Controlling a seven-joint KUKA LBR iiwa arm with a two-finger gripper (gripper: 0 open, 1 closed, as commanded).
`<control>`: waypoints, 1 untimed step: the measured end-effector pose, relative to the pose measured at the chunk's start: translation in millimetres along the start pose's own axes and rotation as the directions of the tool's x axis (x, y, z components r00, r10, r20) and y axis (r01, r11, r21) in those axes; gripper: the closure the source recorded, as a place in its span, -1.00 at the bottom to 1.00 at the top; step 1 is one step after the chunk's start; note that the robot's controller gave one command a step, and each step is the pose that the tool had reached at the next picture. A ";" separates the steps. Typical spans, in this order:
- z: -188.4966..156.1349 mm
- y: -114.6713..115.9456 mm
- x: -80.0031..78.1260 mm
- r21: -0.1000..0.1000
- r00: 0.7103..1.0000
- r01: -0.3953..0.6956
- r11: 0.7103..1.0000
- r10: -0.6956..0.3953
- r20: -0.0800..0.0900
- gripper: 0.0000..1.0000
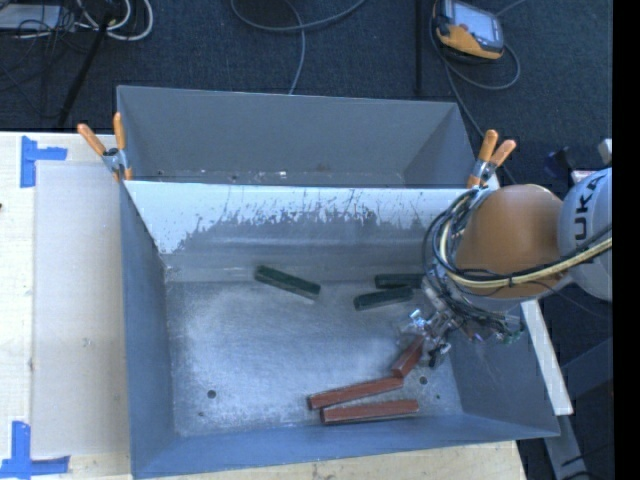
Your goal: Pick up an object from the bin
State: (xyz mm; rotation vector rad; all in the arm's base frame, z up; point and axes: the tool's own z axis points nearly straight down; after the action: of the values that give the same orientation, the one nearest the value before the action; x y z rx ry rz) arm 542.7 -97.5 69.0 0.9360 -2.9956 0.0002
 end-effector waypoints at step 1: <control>-2.3 -2.5 17.8 0.000 0.851 0.526 0.851 -0.526 0.003 1.00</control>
Offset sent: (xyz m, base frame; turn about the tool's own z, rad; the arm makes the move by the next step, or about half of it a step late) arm -0.0128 -0.0127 0.0035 -0.5555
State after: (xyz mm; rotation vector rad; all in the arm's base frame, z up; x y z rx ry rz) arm 529.5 -109.6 71.4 1.7201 -2.6281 -0.0038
